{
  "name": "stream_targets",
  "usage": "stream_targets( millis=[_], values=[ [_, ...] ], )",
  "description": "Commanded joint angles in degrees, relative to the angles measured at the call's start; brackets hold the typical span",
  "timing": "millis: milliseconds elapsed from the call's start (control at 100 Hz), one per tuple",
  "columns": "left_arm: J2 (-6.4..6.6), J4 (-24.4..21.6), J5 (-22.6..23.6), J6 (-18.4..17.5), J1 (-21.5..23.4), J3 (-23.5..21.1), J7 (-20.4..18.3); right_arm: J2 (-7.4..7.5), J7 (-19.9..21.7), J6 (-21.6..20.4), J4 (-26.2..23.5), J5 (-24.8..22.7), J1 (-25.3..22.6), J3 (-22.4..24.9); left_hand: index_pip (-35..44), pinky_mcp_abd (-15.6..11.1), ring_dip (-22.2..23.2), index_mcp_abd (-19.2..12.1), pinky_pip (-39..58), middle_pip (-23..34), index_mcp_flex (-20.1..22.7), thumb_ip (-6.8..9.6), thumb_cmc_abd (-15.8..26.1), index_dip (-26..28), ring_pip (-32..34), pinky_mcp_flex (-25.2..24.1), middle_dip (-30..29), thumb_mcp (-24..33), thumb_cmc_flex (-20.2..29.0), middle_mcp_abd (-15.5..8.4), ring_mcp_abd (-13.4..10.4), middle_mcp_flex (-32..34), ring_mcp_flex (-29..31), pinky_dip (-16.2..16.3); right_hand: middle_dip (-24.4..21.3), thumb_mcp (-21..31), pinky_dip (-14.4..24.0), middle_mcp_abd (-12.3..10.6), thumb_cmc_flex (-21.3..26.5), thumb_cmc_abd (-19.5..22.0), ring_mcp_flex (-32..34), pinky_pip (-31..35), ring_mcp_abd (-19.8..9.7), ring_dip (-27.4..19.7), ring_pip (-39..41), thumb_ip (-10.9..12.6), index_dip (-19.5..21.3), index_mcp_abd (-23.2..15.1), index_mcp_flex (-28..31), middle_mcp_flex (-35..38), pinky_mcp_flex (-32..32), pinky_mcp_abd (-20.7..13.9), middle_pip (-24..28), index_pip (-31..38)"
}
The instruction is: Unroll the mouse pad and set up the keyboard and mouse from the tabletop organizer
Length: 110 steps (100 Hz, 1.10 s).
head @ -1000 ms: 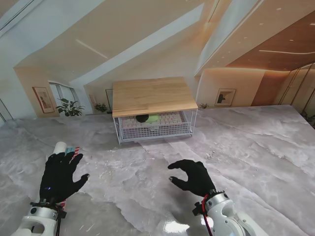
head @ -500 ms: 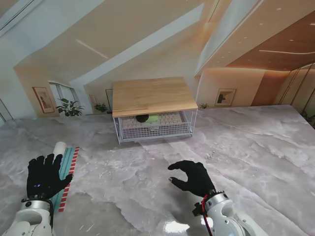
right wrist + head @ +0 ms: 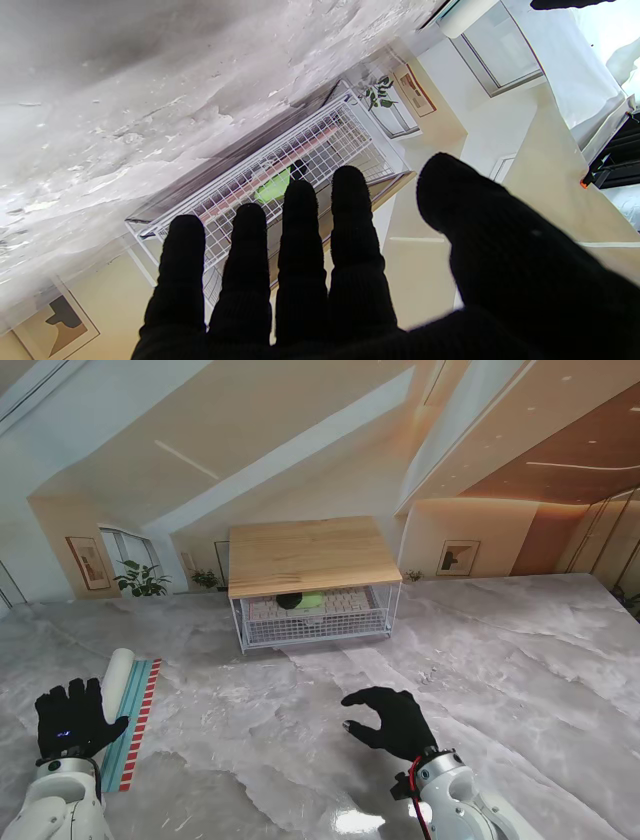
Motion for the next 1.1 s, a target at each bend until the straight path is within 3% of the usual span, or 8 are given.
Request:
stream_targets(
  millis=[0,360,560,710,860,940,990,1090],
  values=[
    [-0.03,0.47,-0.10,0.81,-0.88,0.34,-2.07,-0.09,0.84,0.14,-0.35,-0.14,-0.32,-0.28,0.17,0.66,1.00,2.36,3.94,0.60,-0.40,-1.43,-1.74,0.27,2.91,-1.07,0.52,-1.36,-1.02,1.99,3.46,0.02,-1.02,1.79,-0.87,-1.05,0.95,0.20,-1.20,1.22,0.70,-0.81,0.00,-0.10,-0.50,0.18,0.27,-1.39,0.18,0.26,-0.73,0.26,-0.65,0.02],
    [-0.05,5.27,-3.17,5.21,-6.29,2.94,-4.55,-0.06,0.84,0.67,-0.34,-0.45,-0.40,-0.33,1.48,3.62,3.09,3.96,22.60,2.81,3.05,-1.92,-2.67,0.97,9.22,-2.57,1.83,-1.45,-0.99,5.16,6.90,5.33,5.50,9.87,-0.87,-1.12,0.98,0.25,-1.21,1.22,0.69,-0.76,-0.05,-0.11,-0.53,0.17,0.25,-1.34,0.06,0.27,-0.61,0.36,-0.66,-0.03],
    [-0.12,6.99,-5.31,8.14,-8.25,4.67,-6.48,-0.08,0.82,1.01,-0.39,-0.43,-0.39,-0.38,6.81,8.28,5.23,3.25,30.76,5.57,10.48,-1.79,-3.40,3.69,14.31,4.15,3.30,-0.73,-0.56,6.73,9.82,15.83,14.60,14.20,-0.87,-1.14,1.00,0.20,-1.23,1.31,0.60,-0.77,-0.12,-0.10,-0.53,0.17,0.25,-1.41,0.01,0.17,-0.61,0.36,-0.66,-0.02],
    [-0.24,7.46,-6.82,9.68,-8.61,5.32,-7.35,-0.13,0.61,1.14,-0.33,-0.35,-0.52,-0.29,13.58,13.56,7.10,2.87,36.86,8.23,18.16,-1.21,-6.09,7.24,19.50,13.69,4.81,5.86,0.81,7.99,12.40,27.34,25.25,19.48,-0.86,-1.12,1.01,0.19,-1.16,1.25,0.58,-0.77,-0.08,-0.10,-0.52,0.18,0.25,-1.37,0.00,0.14,-0.61,0.36,-0.66,0.00],
    [-0.60,6.92,-8.93,10.63,-8.14,5.17,-7.51,-0.16,0.48,1.19,-0.32,-0.33,-0.63,-0.18,22.34,18.66,8.30,1.76,42.65,12.01,27.77,-0.82,-8.36,10.75,25.78,28.82,5.81,15.82,4.60,7.87,13.96,41.42,39.40,22.54,-0.86,-1.10,1.01,0.26,-1.15,1.23,0.58,-0.77,-0.07,-0.10,-0.52,0.19,0.25,-1.43,-0.01,0.09,-0.61,0.36,-0.65,0.00],
    [-1.09,7.26,-10.01,9.98,-7.92,4.81,-5.09,-0.18,0.39,1.14,-0.28,-0.32,-0.63,-0.20,31.75,20.89,8.11,0.44,45.31,14.46,30.72,-5.02,-13.34,8.05,28.52,37.12,6.03,19.36,10.88,7.29,13.93,48.14,46.40,20.61,-0.84,-1.12,1.02,0.15,-1.20,1.28,0.55,-0.78,-0.12,-0.10,-0.53,0.18,0.24,-1.32,-0.02,0.10,-0.61,0.36,-0.62,0.00],
    [-1.40,7.41,-10.68,8.95,-7.70,4.37,-3.37,-0.19,0.34,1.09,-0.20,-0.32,-0.63,-0.20,37.72,22.16,8.45,-0.16,46.55,15.72,31.46,-5.48,-15.26,6.20,29.68,40.98,6.60,19.33,15.01,6.86,13.93,51.30,49.62,19.19,-0.84,-1.11,1.02,0.24,-1.20,1.24,0.60,-0.78,-0.06,-0.10,-0.52,0.18,0.25,-1.35,0.03,0.18,-0.61,0.36,-0.60,0.03],
    [-1.91,6.89,-11.98,5.96,-6.74,2.97,-0.86,-0.21,0.29,1.10,-0.16,-0.21,-0.66,-0.23,42.82,23.62,9.09,-0.19,47.50,16.77,32.45,-4.60,-16.86,5.26,30.57,45.72,7.95,21.28,15.60,6.68,13.77,54.61,53.33,16.41,-0.84,-1.05,1.02,0.32,-1.09,1.25,0.52,-0.78,-0.16,-0.10,-0.53,0.20,0.25,-1.38,0.02,0.14,-0.61,0.36,-0.61,0.03]
  ],
)
